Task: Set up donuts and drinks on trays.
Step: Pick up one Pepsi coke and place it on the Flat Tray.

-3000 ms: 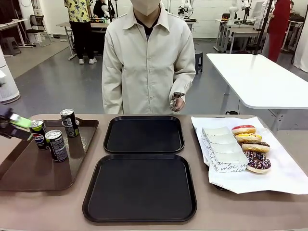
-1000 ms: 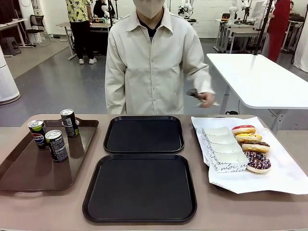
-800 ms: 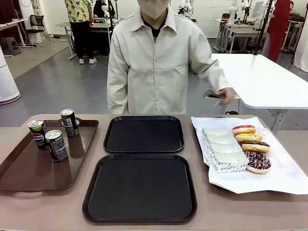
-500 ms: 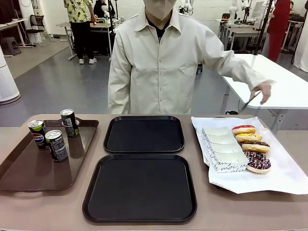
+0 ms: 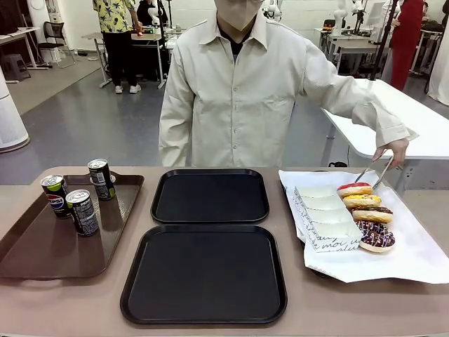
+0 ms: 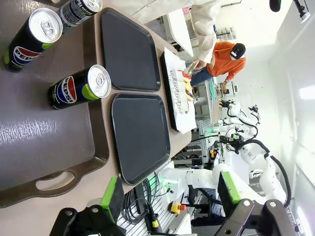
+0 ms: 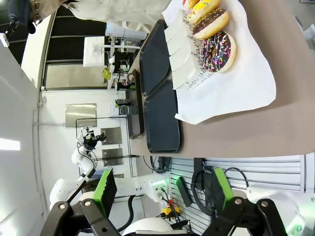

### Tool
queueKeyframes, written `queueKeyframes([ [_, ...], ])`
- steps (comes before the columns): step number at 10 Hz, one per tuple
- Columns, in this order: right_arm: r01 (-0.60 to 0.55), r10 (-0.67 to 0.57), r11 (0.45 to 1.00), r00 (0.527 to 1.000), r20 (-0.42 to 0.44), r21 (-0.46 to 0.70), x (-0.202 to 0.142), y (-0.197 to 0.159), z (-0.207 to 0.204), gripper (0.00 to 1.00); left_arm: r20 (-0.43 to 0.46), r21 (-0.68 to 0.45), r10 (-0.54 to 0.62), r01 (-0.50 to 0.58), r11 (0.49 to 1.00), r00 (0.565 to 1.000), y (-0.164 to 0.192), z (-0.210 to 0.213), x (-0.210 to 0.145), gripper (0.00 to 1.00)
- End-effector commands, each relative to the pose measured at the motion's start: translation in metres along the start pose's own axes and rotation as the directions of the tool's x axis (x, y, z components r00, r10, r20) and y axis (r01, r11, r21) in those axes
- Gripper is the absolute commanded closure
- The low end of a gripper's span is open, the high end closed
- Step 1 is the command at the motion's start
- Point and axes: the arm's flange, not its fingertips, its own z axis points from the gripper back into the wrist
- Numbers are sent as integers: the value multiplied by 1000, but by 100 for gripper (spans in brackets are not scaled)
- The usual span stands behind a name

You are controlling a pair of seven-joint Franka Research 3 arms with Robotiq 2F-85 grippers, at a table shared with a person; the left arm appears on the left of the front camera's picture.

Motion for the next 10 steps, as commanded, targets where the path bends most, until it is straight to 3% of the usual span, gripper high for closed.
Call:
queueKeyframes([
  [1, -17, 16, 999, 1000, 7, 30, -1, -1, 0, 0, 0, 0, 0, 0, 1000, 1000, 0, 0, 0, 0],
  [2, -17, 16, 999, 1000, 7, 30, -1, -1, 0, 0, 12, 138, -55, 52, 989, 998, -33, -17, 11, 0],
  [5, -17, 16, 999, 1000, 7, 30, -1, -1, 0, 0, -201, 454, -64, 151, 878, 977, -121, -82, 35, 0],
  [8, -17, 16, 999, 1000, 7, 30, -1, -1, 0, 0, -325, 741, -50, 287, 607, 944, -164, -155, 39, 0],
  [10, -17, 16, 999, 1000, 7, 30, -1, -1, 0, 0, -355, 833, -33, 332, 443, 934, -173, -181, 36, 0],
])
